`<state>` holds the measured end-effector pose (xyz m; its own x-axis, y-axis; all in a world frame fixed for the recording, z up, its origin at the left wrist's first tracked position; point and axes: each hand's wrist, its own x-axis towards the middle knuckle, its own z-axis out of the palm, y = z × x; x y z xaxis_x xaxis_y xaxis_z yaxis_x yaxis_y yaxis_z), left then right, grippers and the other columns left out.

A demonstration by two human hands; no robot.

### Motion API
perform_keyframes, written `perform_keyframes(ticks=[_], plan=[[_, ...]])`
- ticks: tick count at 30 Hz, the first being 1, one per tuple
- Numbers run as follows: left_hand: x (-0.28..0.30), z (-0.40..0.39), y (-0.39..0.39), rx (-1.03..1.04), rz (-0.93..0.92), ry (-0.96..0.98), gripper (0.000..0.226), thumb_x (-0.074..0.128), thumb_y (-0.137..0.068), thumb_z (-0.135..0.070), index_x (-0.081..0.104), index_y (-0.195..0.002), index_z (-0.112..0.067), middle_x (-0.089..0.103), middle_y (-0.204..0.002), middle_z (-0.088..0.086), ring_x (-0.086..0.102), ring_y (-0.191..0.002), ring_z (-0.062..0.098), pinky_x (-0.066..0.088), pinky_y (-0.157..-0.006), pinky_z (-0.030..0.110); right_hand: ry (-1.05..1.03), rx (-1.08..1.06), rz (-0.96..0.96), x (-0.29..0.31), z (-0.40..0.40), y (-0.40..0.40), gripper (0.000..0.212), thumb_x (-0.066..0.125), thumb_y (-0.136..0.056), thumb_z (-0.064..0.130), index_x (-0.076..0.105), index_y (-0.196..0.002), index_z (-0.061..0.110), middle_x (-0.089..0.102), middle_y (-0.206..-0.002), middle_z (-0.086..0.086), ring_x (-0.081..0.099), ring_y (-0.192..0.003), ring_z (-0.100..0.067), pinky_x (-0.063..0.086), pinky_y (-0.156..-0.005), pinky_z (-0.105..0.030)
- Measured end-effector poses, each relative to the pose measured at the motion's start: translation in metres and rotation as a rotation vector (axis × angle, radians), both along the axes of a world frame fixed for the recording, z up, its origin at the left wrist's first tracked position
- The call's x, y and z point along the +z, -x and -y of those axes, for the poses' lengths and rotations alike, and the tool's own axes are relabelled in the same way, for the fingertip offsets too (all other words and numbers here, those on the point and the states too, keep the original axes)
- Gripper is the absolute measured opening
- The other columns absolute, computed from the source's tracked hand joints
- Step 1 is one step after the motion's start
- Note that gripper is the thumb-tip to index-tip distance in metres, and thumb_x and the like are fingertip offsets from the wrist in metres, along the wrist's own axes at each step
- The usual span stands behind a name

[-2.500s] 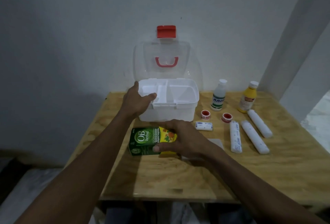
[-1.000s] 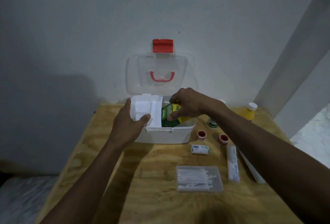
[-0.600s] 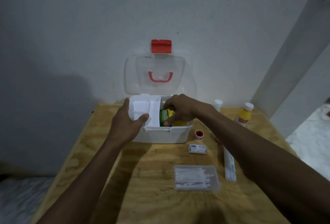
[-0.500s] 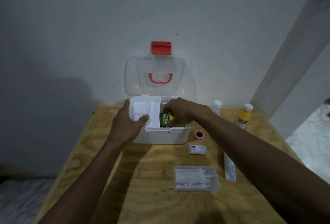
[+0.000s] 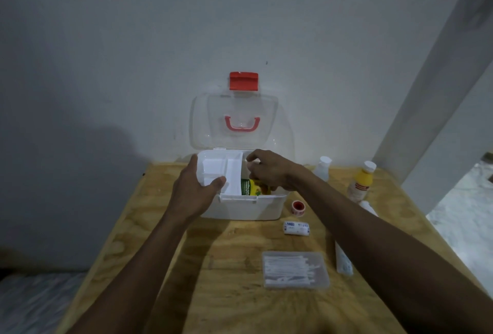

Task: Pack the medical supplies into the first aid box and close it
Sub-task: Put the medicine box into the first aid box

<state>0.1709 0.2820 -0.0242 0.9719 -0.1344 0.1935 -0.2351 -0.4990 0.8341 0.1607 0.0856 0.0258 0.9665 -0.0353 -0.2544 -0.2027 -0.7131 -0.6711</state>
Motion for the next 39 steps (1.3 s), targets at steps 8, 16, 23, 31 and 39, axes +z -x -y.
perform_keyframes(ticks=[8,16,23,31,39], plan=[[0.0,0.001,0.001,-0.004,-0.016,-0.008,0.057,0.072,-0.083,-0.037,0.044,-0.131,-0.028,0.057,-0.129,-0.002,0.055,-0.11,0.02,0.049,-0.082,0.033,-0.136,-0.015,0.057,-0.009,-0.004,0.004,0.05,0.042,-0.103,0.03,0.023,-0.149,0.021,0.058,-0.132,-0.015,0.062,-0.102,-0.02,0.052,-0.067,-0.024],[-0.002,0.0,-0.002,0.015,-0.03,-0.038,0.062,0.071,-0.081,-0.044,0.042,-0.133,-0.03,0.056,-0.13,-0.005,0.054,-0.11,0.018,0.05,-0.087,0.035,-0.107,0.027,0.087,-0.012,-0.01,0.005,0.055,0.04,-0.104,0.031,0.015,-0.152,0.024,0.041,-0.151,-0.012,0.048,-0.129,-0.029,0.044,-0.103,-0.038],[-0.001,-0.001,-0.002,0.026,-0.059,-0.072,0.076,0.069,-0.077,-0.054,0.036,-0.14,-0.029,0.052,-0.14,-0.001,0.053,-0.12,0.025,0.05,-0.096,0.048,-0.108,0.041,0.074,-0.015,-0.01,0.001,0.059,0.047,-0.101,0.03,0.016,-0.15,0.026,0.049,-0.145,-0.011,0.053,-0.124,-0.029,0.046,-0.105,-0.046],[-0.001,0.001,-0.002,0.023,-0.042,-0.074,0.065,0.07,-0.083,-0.043,0.04,-0.137,-0.027,0.053,-0.135,-0.001,0.053,-0.112,0.02,0.049,-0.09,0.038,-0.088,0.051,0.066,-0.016,-0.011,0.002,0.058,0.048,-0.1,0.033,0.019,-0.15,0.027,0.051,-0.143,-0.009,0.055,-0.12,-0.026,0.047,-0.1,-0.039],[0.002,-0.003,-0.002,0.031,-0.115,-0.098,0.083,0.069,-0.078,-0.054,0.031,-0.147,-0.026,0.045,-0.148,0.003,0.048,-0.128,0.03,0.046,-0.101,0.049,0.022,0.008,0.364,0.015,-0.005,0.044,0.048,0.05,-0.1,0.034,0.038,-0.144,0.018,0.071,-0.103,-0.004,0.061,-0.083,-0.008,0.048,-0.088,-0.032]])
